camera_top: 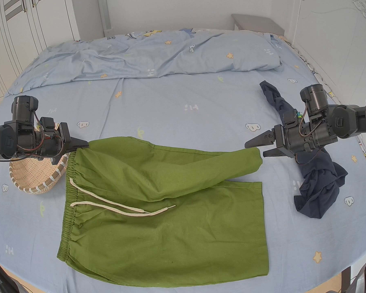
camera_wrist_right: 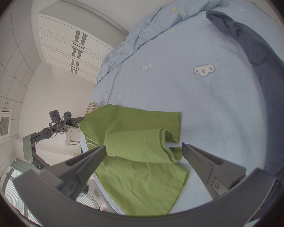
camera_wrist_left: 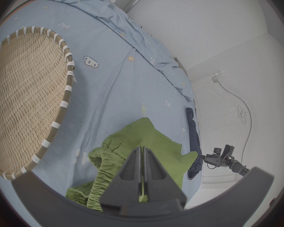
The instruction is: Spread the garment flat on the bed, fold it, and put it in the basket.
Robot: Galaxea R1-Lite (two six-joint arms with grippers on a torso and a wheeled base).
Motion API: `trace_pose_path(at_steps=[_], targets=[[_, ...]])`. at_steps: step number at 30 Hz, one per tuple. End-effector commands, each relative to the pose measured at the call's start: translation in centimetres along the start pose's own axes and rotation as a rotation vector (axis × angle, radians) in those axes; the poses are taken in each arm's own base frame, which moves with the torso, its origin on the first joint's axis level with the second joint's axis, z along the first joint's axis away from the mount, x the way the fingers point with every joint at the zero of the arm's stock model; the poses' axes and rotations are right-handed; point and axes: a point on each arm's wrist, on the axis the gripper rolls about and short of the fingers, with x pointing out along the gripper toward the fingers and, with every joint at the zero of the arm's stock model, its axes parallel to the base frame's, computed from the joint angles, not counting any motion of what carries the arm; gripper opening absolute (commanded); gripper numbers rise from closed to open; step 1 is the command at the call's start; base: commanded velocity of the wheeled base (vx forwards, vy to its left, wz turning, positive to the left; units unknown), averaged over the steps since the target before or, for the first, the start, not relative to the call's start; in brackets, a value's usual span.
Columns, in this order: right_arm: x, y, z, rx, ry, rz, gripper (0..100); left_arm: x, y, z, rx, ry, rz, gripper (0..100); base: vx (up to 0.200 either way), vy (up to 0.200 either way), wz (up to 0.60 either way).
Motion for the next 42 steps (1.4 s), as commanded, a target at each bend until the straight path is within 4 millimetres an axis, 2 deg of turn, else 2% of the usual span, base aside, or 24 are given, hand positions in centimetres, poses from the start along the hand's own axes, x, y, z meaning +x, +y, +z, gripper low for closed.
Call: trace_pose_path(at_steps=[1,17,18,29,32,38,42], targets=[[1.7,-0.5,-0.1,0.005,0.031,0.004,100,0.0,0.1,0.0,-0.002,0.001,0.001,0,0.0,0.0,0.0],[2.4,-0.7,-0.7,0.013,0.054,0.006,100,0.3,0.2,-0.1,-0.004,0.008,0.002,0,0.0,0.0,0.0],[2.4,-0.7,-0.7,0.013,0.054,0.006,0,0.3,0.2,-0.1,-0.004,0.008,0.002,0,0.0,0.0,0.0],[2.2,-1.2,-1.1,0.035,0.066,-0.005,0,0.4,0.5,0.0,-0.007,0.009,0.006,0,0.0,0.0,0.0],[1.1,-0.7,-1.8,0.044,0.072,-0.01,0,0.4,0.5,0.0,-0.006,0.008,0.007,0,0.0,0.0,0.0],[-2.0,1.6,-4.3,0.14,0.168,-0.028,0,0.2,0.8,0.0,-0.023,0.011,0.018,0,0.0,0.0,0.0],[-2.7,2.5,-6.3,0.168,0.252,-0.034,0,0.2,0.9,-0.1,-0.033,0.023,0.026,0,0.0,0.0,0.0]])
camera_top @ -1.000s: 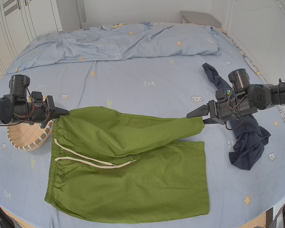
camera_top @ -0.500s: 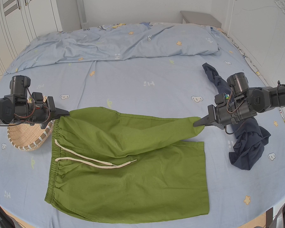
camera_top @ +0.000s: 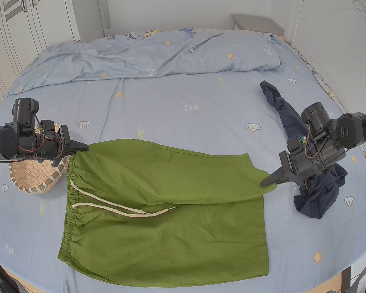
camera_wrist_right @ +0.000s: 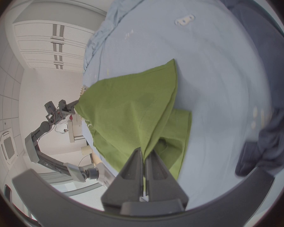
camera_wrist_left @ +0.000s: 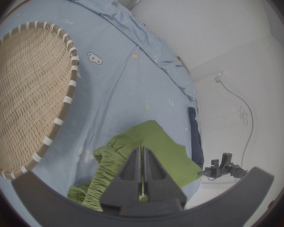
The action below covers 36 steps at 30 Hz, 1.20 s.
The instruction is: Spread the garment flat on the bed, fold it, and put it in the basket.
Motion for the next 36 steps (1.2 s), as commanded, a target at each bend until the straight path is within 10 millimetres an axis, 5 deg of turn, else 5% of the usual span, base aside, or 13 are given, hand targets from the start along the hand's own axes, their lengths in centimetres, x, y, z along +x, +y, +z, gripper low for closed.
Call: trace_pose_path(at_steps=[1,5,14,15,25,32,36], targets=[[-1.5,1.7,-3.2,0.003,0.057,0.001,0,0.1,0.3,-0.1,-0.02,0.02,0.014,0,0.0,0.0,0.0],[-0.1,1.0,-5.8,0.032,0.146,-0.016,0,1.3,1.1,-0.5,-0.034,0.063,0.028,0,0.0,0.0,0.0],[1.7,-0.6,-7.2,0.023,0.134,-0.009,0,2.4,1.9,-0.9,-0.041,0.09,0.037,0,0.0,0.0,0.0],[1.7,-0.6,-7.2,0.023,0.134,-0.009,100,2.4,1.9,-0.9,-0.041,0.09,0.037,0,0.0,0.0,0.0],[0.3,-0.8,-6.9,0.033,0.081,-0.014,100,2.5,1.6,-1.1,-0.037,0.097,0.033,0,0.0,0.0,0.0],[-2.3,0.2,-2.9,-0.065,-0.137,0.015,100,2.5,1.6,-1.1,-0.037,0.097,0.033,0,0.0,0.0,0.0],[-2.2,0.4,-0.9,-0.113,-0.205,0.01,100,2.3,1.4,-1.0,-0.033,0.092,0.03,0,0.0,0.0,0.0]])
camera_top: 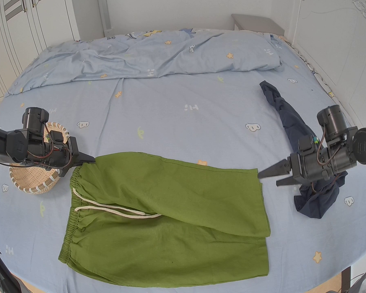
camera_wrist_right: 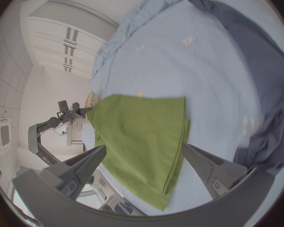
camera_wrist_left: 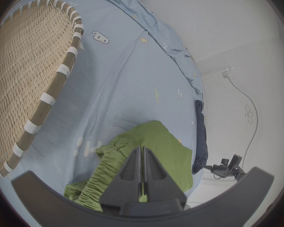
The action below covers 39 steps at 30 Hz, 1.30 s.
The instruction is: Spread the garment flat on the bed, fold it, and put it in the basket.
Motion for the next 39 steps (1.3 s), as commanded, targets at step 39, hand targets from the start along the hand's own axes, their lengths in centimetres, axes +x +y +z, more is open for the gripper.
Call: trace_pose_path(at_steps=[39], targets=[[8.5,-5.3,5.4,-0.175,-0.073,-0.066,100,0.1,-0.2,0.0,0.004,0.002,-0.005,0,0.0,0.0,0.0]])
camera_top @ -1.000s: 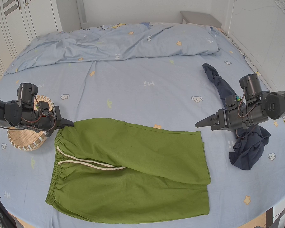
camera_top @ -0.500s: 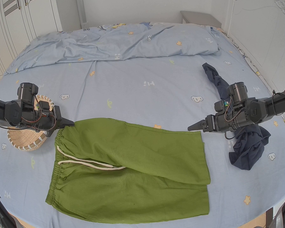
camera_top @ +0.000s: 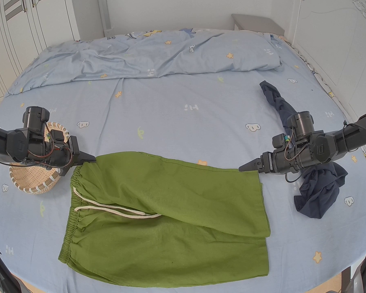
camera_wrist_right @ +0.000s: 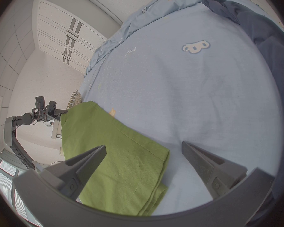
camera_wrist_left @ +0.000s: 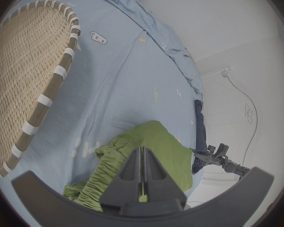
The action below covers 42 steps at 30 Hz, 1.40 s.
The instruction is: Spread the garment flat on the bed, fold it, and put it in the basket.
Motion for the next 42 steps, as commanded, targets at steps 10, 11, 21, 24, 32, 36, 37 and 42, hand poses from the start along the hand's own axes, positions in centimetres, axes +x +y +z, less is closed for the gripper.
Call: trace_pose_path(at_steps=[10,11,21,24,32,36,37,42], targets=[[0.4,0.0,-0.3,0.002,0.005,0.002,0,0.0,0.0,0.0,-0.002,-0.001,-0.001,0,0.0,0.0,0.0],[0.4,-0.1,-0.3,0.003,0.006,0.002,0,0.0,0.0,0.0,-0.001,0.001,0.0,0,0.0,0.0,0.0],[0.0,-0.1,-0.2,0.003,-0.002,-0.003,0,0.0,0.1,0.0,-0.002,0.0,0.001,0,0.0,0.0,0.0],[-0.5,-0.2,0.2,0.008,-0.019,-0.009,0,0.1,0.1,0.2,-0.001,-0.004,0.001,0,0.0,0.0,0.0],[-3.2,0.5,4.1,-0.02,-0.173,-0.003,0,0.4,0.2,0.8,0.02,-0.046,-0.006,0,0.0,0.0,0.0],[-3.4,0.5,5.2,-0.04,-0.218,-0.001,0,0.4,0.1,1.3,0.043,-0.09,0.004,0,0.0,0.0,0.0],[-3.7,0.8,6.0,-0.053,-0.245,0.002,0,0.7,0.4,1.6,0.05,-0.113,0.017,0,0.0,0.0,0.0],[-3.2,0.9,7.3,-0.073,-0.273,-0.001,0,1.5,0.8,2.2,0.072,-0.161,0.023,0,0.0,0.0,0.0]])
